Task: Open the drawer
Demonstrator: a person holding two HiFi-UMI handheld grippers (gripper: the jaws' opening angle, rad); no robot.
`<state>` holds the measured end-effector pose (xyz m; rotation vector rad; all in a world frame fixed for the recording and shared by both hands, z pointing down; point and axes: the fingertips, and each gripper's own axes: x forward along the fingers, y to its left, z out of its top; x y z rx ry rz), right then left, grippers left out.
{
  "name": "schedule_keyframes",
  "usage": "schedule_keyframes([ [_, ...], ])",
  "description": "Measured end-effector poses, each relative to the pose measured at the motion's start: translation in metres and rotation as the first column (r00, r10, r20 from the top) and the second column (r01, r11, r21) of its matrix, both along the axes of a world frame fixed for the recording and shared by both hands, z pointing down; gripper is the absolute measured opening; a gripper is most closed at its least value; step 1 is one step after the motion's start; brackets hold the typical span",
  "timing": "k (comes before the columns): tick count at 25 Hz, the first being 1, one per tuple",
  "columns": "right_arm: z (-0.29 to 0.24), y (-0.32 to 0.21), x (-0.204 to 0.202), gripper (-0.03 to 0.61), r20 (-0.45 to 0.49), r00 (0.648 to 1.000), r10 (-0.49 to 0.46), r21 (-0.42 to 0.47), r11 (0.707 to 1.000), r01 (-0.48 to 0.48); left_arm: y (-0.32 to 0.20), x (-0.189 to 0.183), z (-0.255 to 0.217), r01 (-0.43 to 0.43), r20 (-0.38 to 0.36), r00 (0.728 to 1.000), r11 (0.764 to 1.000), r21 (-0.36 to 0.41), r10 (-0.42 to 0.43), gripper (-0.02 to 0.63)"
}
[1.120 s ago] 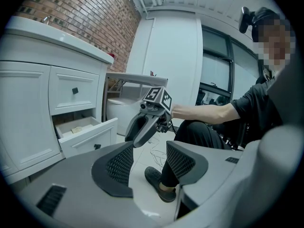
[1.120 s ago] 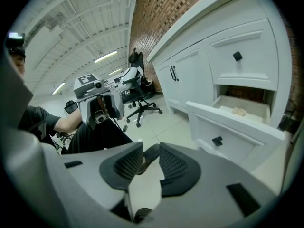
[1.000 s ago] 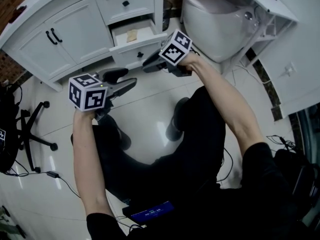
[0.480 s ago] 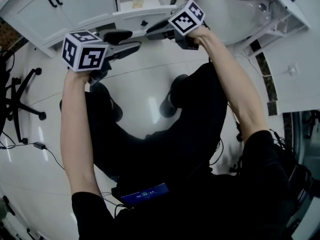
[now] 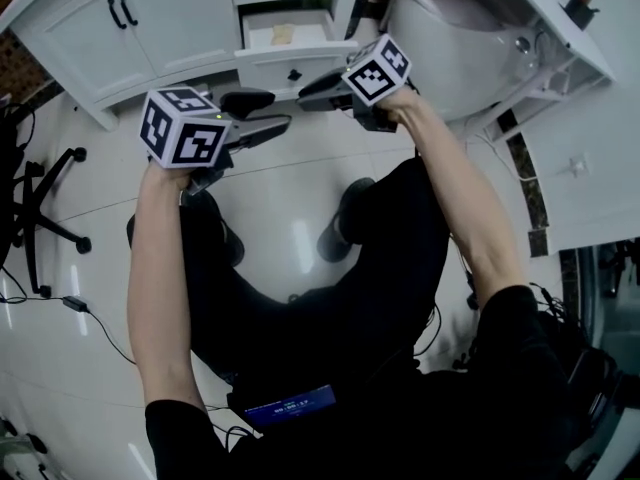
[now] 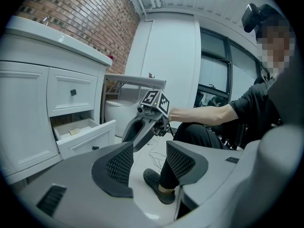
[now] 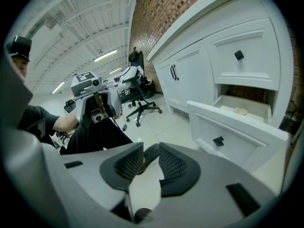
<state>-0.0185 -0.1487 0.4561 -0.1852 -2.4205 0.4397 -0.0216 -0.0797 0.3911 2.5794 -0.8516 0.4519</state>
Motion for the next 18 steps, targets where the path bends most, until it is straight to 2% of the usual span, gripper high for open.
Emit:
schedule_keyframes([
  [18, -0.0009, 0.0007, 0.0007, 0.077, -0.007, 1.0, -0.016, 0.03, 0.999, 0.016, 0.0019, -0.0019, -0.0022, 0.001, 0.0, 1.0, 1.0, 0.01, -0.001, 0.215],
])
